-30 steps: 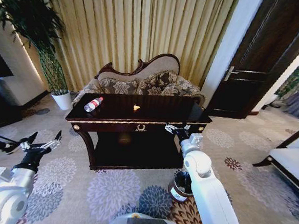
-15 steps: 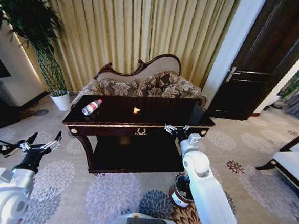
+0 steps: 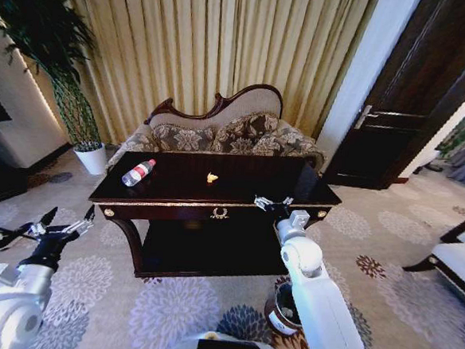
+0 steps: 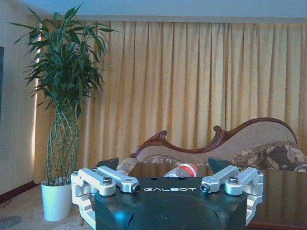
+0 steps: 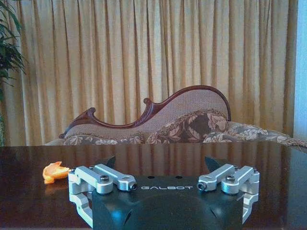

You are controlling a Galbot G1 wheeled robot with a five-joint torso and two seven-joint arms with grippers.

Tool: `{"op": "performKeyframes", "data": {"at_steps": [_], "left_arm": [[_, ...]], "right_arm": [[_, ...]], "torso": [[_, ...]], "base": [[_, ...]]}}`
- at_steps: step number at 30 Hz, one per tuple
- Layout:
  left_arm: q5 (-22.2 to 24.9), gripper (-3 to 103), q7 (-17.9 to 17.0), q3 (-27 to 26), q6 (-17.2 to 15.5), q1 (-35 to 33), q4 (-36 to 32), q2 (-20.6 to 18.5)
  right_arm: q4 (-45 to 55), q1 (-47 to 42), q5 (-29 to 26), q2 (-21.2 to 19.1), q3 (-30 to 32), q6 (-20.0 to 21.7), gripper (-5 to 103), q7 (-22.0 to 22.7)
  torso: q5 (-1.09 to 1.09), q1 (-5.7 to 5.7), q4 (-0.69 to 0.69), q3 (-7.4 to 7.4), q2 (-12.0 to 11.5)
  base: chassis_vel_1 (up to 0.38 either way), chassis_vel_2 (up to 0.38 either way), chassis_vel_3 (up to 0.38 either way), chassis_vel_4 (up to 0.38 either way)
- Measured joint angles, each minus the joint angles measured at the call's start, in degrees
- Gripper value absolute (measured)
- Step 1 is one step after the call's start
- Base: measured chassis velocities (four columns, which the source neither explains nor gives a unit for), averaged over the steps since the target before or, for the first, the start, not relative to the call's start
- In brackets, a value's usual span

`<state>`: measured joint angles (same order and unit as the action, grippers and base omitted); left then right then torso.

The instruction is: Move to the front of the table and place the trash on the table into the trash bin.

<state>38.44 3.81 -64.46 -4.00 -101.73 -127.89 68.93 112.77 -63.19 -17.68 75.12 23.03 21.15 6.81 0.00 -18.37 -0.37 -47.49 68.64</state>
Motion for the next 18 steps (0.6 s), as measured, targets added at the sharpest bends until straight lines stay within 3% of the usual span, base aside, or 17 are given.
{"op": "performKeyframes", "data": {"at_steps": [18], "left_arm": [[0.1,100,0.6,0.2,0.3,-0.1,0.5,0.1]], "right_arm": [[-0.4,-0.2,0.4,0.0,-0.3,-0.4,100,0.0]], "torso": [[0.00,-0.01,0.00,0.00,0.0]], "base": [[-0.104,0.109,0.109,-0.109]]}}
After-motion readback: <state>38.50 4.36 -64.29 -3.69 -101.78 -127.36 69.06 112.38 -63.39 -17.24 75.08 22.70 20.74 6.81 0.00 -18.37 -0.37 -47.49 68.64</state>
